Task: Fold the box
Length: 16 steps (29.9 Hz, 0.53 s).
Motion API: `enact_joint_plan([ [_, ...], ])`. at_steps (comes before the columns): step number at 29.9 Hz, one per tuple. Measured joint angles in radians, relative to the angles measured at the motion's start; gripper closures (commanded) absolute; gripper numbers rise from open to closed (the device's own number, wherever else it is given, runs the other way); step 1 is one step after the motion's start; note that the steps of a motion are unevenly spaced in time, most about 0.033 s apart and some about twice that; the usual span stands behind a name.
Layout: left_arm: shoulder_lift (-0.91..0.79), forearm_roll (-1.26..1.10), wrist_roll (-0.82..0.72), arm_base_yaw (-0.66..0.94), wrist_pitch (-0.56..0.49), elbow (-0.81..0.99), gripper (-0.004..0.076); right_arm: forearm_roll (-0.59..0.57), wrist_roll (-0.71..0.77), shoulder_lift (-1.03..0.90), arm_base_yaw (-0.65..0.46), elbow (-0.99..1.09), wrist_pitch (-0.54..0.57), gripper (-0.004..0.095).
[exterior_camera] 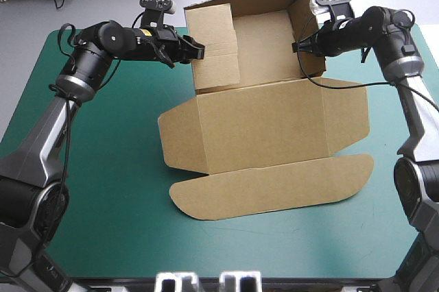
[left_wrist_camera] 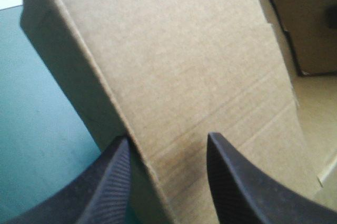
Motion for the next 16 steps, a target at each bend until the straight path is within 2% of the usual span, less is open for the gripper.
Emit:
enact_joint_plan([
  [6, 0.0, 0.124, -0.17, -0.014, -0.065, 0.0, 0.0396, 0.054, 0.0, 0.0, 0.0, 0.0, -0.009, 0.0928],
  [16, 0.0, 0.381, -0.438, -0.027, -0.036, 0.0, 0.0396, 0.208, -0.059, 0.0, 0.005, 0.0, 0.0, 0.0928],
])
